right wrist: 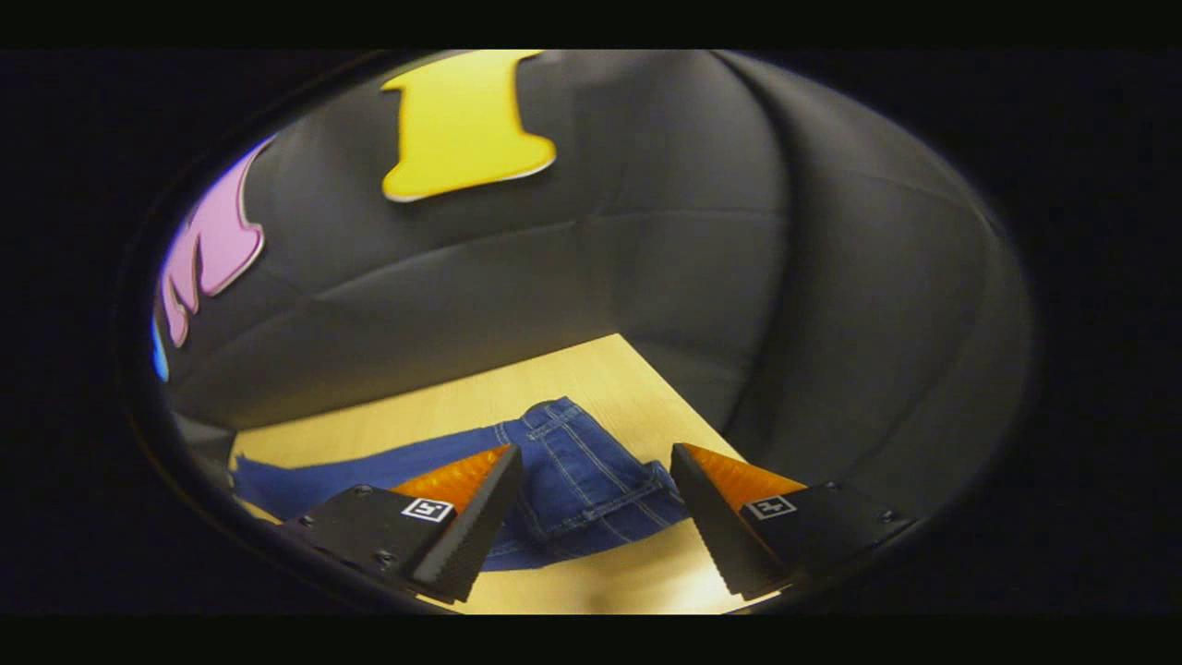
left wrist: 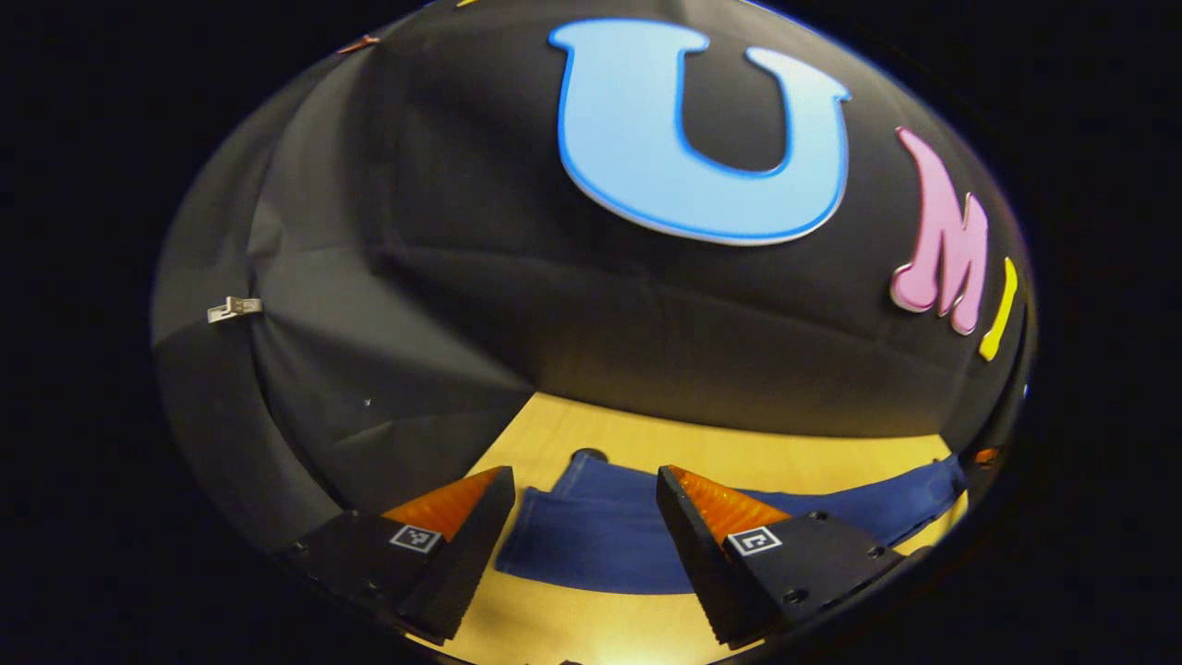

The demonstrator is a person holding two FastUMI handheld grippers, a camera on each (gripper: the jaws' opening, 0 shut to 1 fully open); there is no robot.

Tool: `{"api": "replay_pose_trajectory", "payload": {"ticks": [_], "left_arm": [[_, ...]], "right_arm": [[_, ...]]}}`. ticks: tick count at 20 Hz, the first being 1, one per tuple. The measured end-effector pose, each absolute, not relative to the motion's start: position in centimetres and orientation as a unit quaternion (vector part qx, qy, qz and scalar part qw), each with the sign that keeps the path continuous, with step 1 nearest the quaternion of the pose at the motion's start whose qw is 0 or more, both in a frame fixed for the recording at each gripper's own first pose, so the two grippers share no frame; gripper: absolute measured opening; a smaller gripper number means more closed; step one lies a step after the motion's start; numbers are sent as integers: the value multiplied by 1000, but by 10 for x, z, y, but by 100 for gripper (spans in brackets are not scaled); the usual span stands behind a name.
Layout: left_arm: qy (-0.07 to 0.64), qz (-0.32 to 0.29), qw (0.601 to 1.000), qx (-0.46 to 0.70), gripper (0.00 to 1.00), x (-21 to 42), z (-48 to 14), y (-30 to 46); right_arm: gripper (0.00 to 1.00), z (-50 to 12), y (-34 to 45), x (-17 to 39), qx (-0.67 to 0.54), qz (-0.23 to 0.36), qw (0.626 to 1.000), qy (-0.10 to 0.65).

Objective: Grasp the waist and the cuffs of the jeans and fold them to make the two legs overlap; first hold the waist and fold one-third of the jeans toward the cuffs, then hold the cuffs and fold the remaining one-third in the same direction to finish folding.

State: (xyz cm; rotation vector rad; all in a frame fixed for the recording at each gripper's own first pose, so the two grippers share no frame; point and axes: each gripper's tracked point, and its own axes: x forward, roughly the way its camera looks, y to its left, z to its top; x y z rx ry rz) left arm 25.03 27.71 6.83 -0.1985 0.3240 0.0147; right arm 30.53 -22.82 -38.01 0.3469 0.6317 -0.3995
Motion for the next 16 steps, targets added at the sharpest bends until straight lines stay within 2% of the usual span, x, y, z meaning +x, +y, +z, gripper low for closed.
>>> {"api": "replay_pose_trajectory", "payload": {"ticks": [3,7,16], "left_arm": [[149,-14,985,-83,97,204,76,241],[152,-54,983,-86,96,160,77,178],[155,-103,974,-126,97,145,88,103]], "right_arm": [[98,-400,-237,305,185,-232,909,292],[98,-430,-244,305,181,-252,905,292],[98,-441,-244,294,200,-254,896,305]]}}
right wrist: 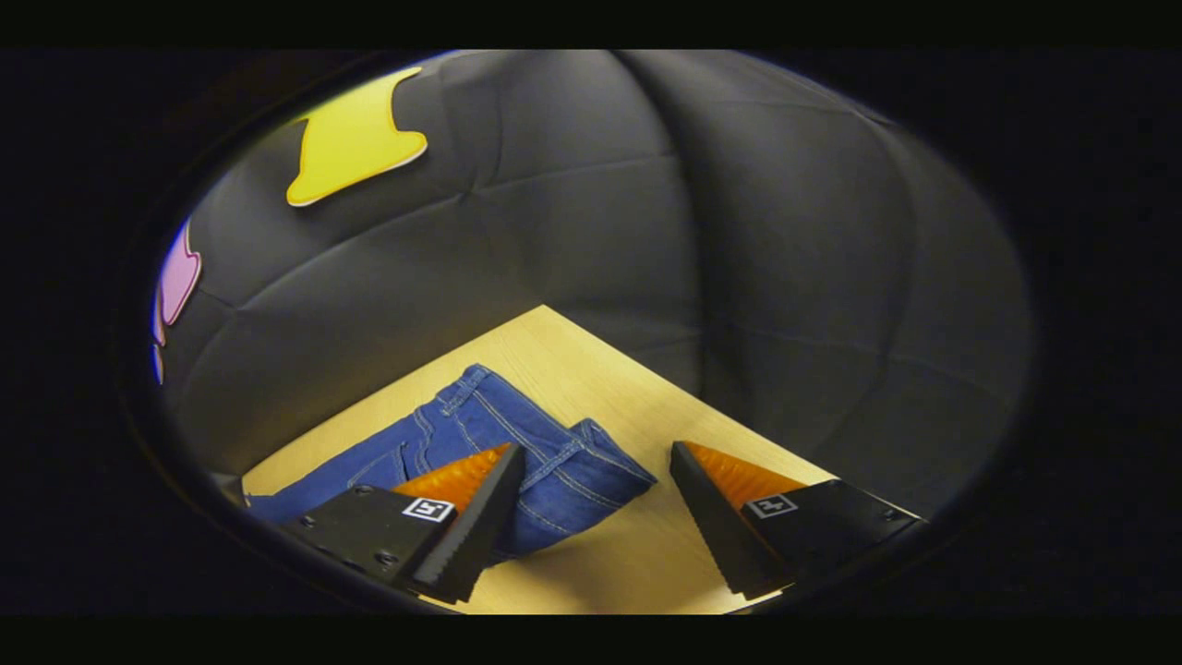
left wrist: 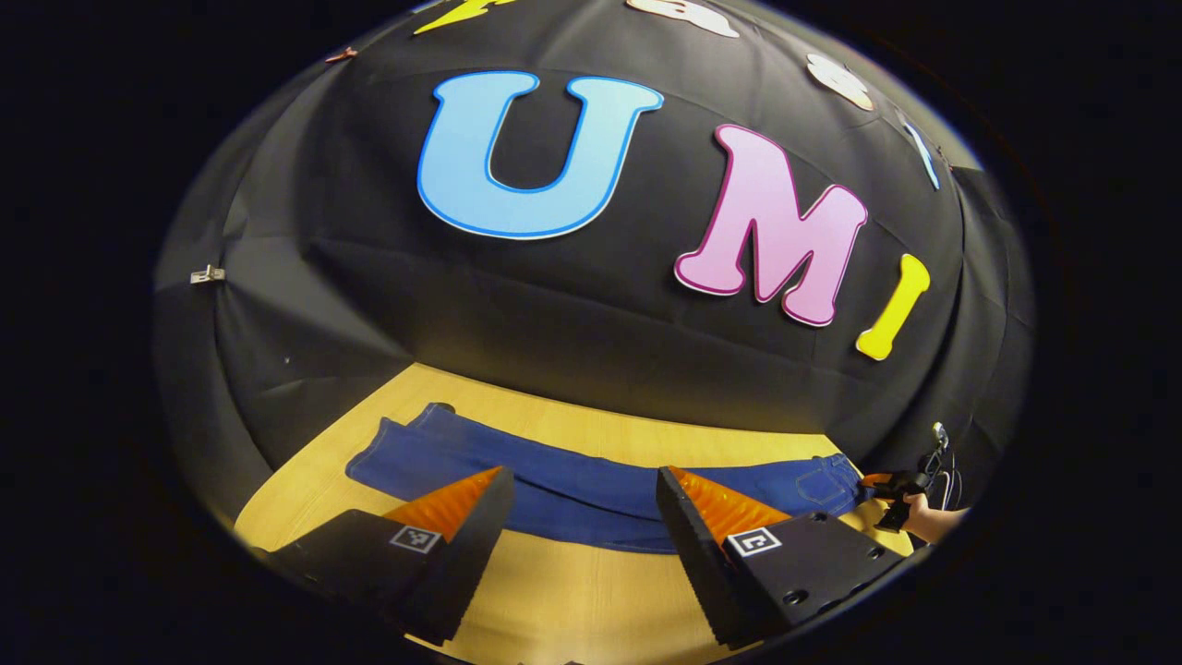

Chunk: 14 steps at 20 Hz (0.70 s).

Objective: Grasp the waist and the cuffs of the jeans and fold them to make the two legs overlap; first hold the waist and fold one-third of the jeans toward the cuffs, then hold the cuffs and fold the remaining one-third in the same direction to finish folding.

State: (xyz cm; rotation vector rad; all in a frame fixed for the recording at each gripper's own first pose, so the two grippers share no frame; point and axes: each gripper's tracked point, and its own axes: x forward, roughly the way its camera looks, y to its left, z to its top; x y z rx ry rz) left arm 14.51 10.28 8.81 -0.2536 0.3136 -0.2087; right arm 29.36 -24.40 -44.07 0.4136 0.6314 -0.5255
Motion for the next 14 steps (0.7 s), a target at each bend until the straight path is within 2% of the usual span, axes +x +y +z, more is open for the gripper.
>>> {"api": "replay_pose_trajectory", "payload": {"ticks": [2,3,4,5,6,11,13,14], "left_arm": [[155,-106,973,-135,97,144,88,95],[156,-106,972,-141,97,144,86,92],[156,-106,971,-146,97,144,86,89],[156,-105,970,-151,97,143,84,87],[156,-105,970,-156,97,143,82,84],[168,-98,964,-180,97,138,67,80],[170,-94,963,-187,97,136,61,82],[172,-91,962,-191,96,137,59,83]], "right_arm": [[97,-441,-245,294,185,-252,900,303],[86,-443,-244,294,180,-252,900,307],[82,-442,-244,296,168,-257,902,303],[86,-444,-244,296,164,-256,903,304],[86,-446,-237,298,171,-250,903,305],[33,-447,-227,306,173,-249,907,292],[15,-444,-226,308,154,-245,913,289],[13,-440,-224,308,148,-235,916,290]]}}
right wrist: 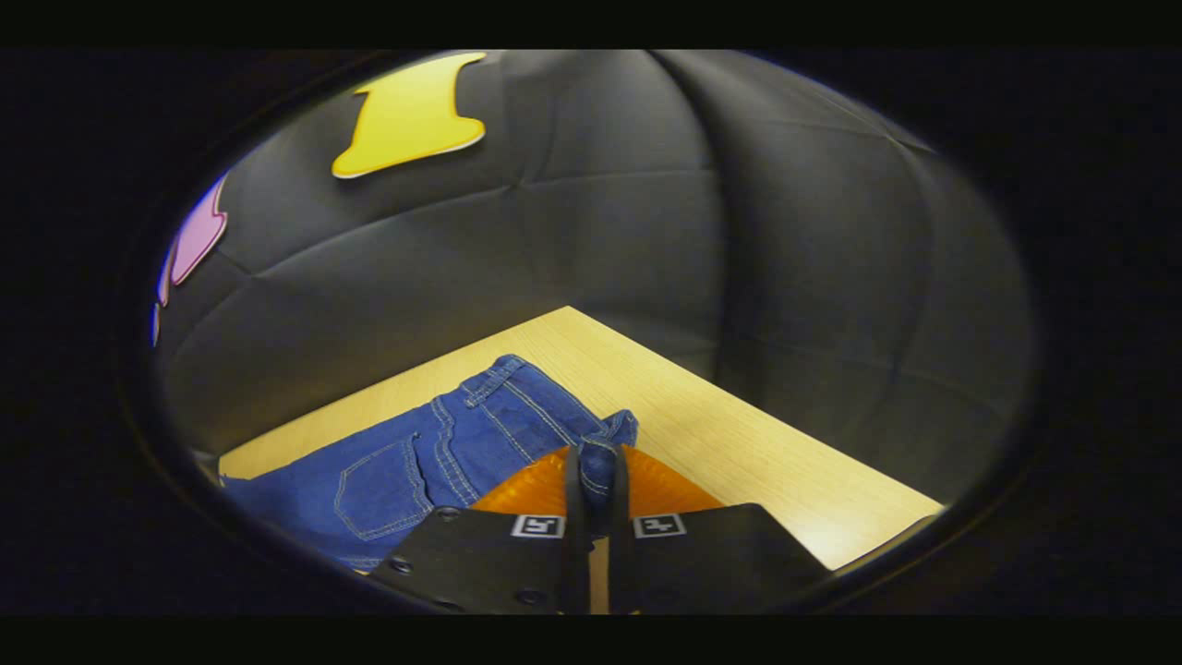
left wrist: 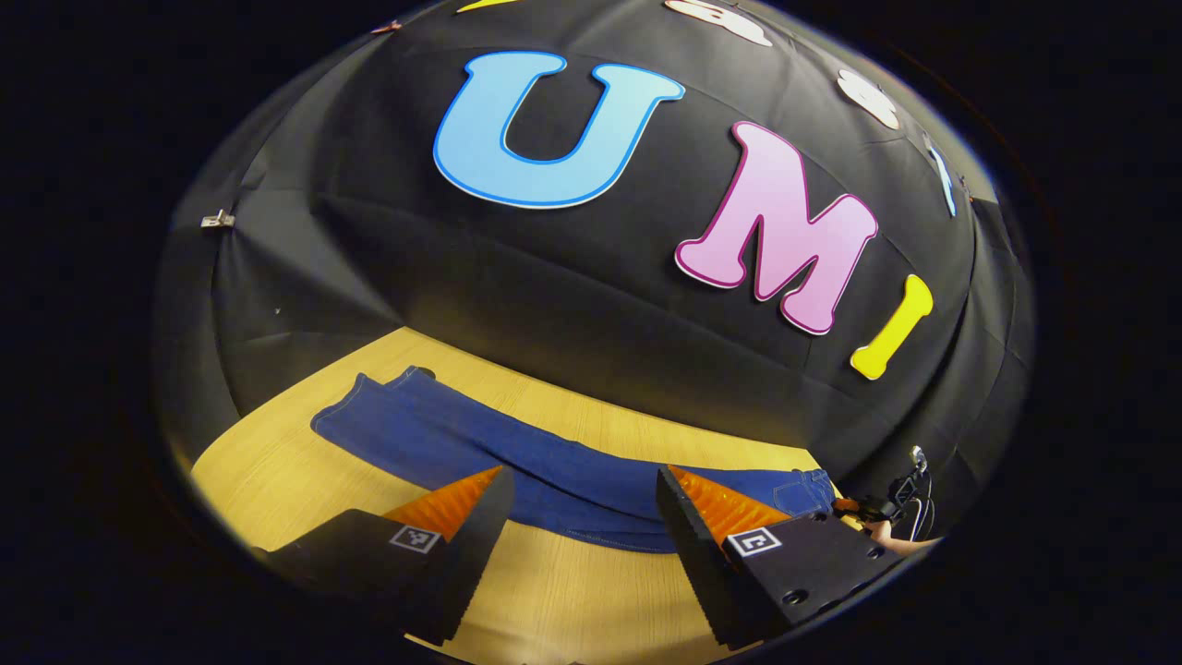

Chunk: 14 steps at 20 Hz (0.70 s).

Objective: Grasp the waist and the cuffs of the jeans and fold them to make the two legs overlap; first hold the waist and fold one-third of the jeans toward the cuffs, then hold the cuffs and fold the remaining one-third in the same direction to finish folding.

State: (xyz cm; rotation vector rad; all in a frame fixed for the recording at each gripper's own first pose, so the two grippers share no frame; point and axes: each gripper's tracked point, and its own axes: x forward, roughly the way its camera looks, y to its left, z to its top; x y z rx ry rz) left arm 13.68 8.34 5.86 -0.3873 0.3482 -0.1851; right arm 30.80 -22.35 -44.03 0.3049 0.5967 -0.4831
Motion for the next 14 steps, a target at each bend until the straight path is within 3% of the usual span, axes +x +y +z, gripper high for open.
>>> {"api": "replay_pose_trajectory", "payload": {"ticks": [1,2,4,5,6,10,13,14], "left_arm": [[174,-89,961,-196,96,137,55,83],[176,-87,960,-200,96,137,53,83],[176,-85,959,-205,96,137,49,85],[175,-83,959,-207,97,136,46,88],[175,-82,959,-208,97,136,45,90],[171,-75,956,-228,97,130,42,101],[163,-65,954,-241,96,127,40,113],[158,-60,955,-244,97,127,41,120]], "right_arm": [[4,-438,-223,307,151,-227,918,289],[9,-434,-223,310,152,-221,920,286],[9,-412,-224,314,136,-213,930,268],[3,-397,-216,318,121,-205,937,257],[9,-383,-212,323,105,-194,944,245],[13,-308,-173,330,65,-134,970,193],[9,-264,-146,306,37,-81,983,161],[14,-260,-146,299,28,-63,986,155]]}}
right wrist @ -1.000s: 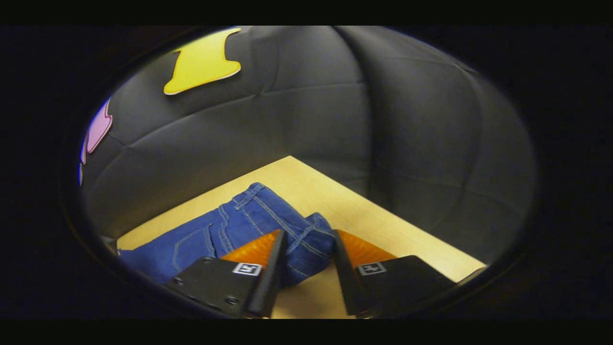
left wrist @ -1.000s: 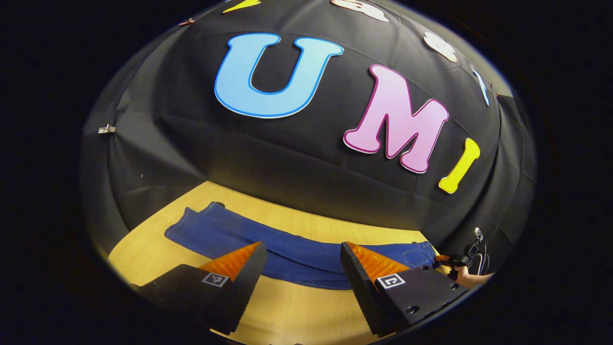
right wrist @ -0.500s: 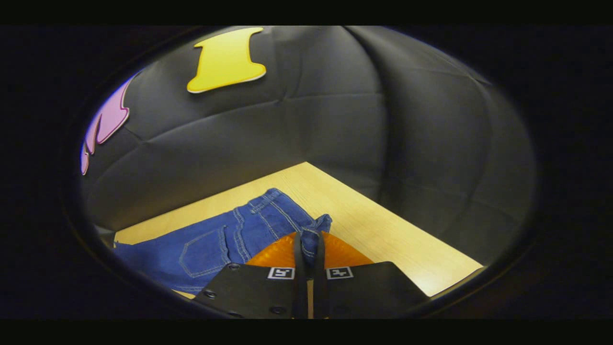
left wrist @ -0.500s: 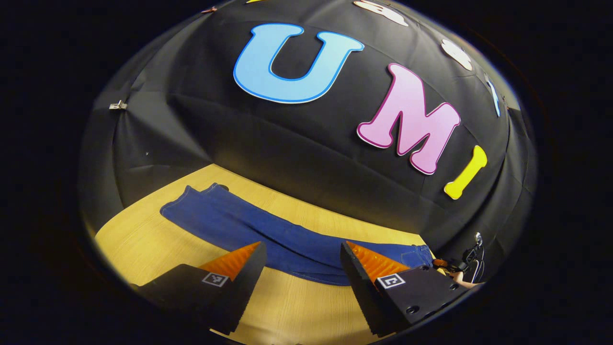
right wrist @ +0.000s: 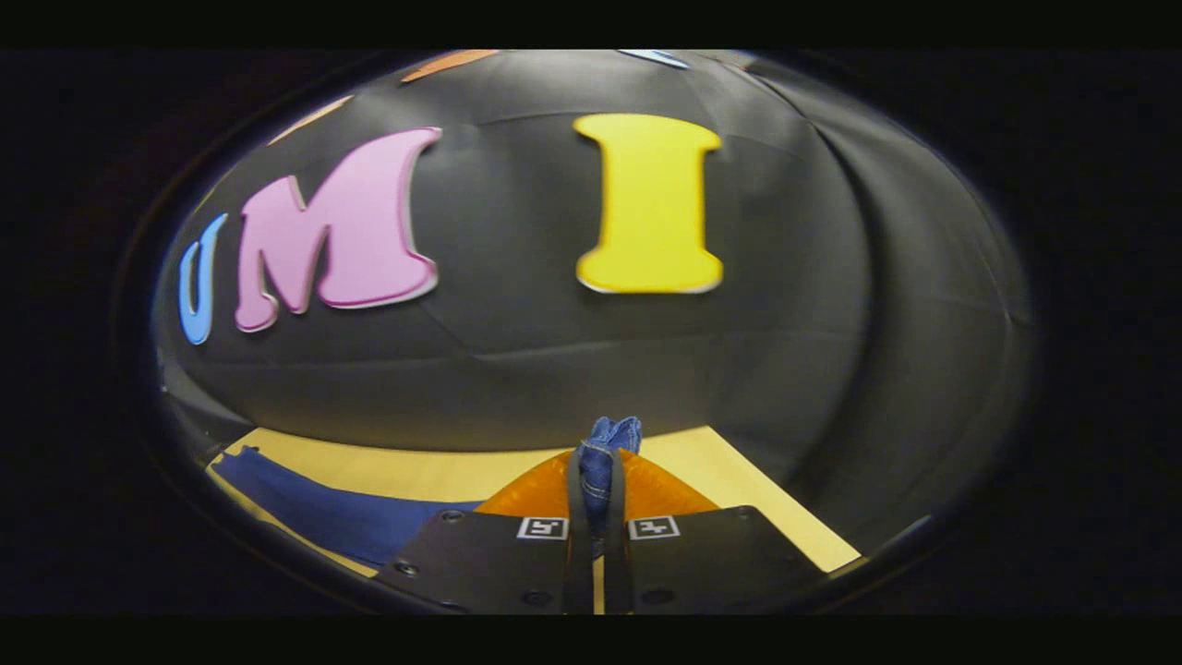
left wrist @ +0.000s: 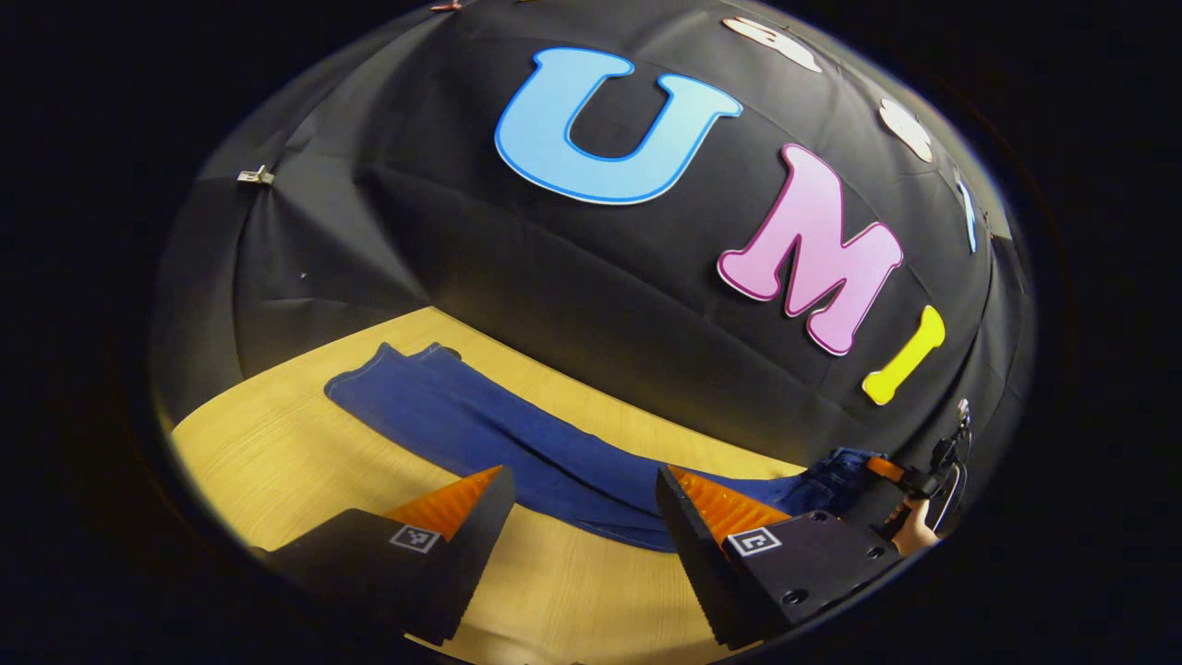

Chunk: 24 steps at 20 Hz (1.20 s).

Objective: Grasp the waist and the cuffs of the jeans and fold them to make the two legs overlap; first hold the waist and fold one-third of the jeans toward the cuffs, then hold the cuffs and fold the remaining one-third in the same direction to finish folding.

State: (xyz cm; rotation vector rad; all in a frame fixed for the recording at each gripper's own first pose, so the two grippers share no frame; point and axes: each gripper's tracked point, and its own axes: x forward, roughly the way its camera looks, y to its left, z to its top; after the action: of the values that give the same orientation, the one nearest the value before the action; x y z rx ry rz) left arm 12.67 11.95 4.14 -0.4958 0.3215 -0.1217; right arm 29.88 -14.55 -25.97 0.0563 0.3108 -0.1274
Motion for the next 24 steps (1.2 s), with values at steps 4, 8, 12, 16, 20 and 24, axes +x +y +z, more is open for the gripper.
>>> {"api": "replay_pose_trajectory", "payload": {"ticks": [4,8,12,16,20,24], "left_arm": [[139,-37,956,-254,96,131,37,160],[125,-17,959,-253,96,133,29,200],[124,-9,959,-256,96,142,12,229],[126,-9,966,-226,97,165,-3,258],[128,-18,974,-184,96,207,-9,284],[171,-22,974,-146,96,261,-41,308]], "right_arm": [[9,-242,-127,287,2,3,990,140],[8,-240,-116,283,-10,80,987,138],[8,-251,-112,277,-17,136,979,154],[8,-288,-114,274,-22,169,965,200],[9,-330,-127,270,-53,190,953,229],[4,-350,-116,247,-61,204,942,258]]}}
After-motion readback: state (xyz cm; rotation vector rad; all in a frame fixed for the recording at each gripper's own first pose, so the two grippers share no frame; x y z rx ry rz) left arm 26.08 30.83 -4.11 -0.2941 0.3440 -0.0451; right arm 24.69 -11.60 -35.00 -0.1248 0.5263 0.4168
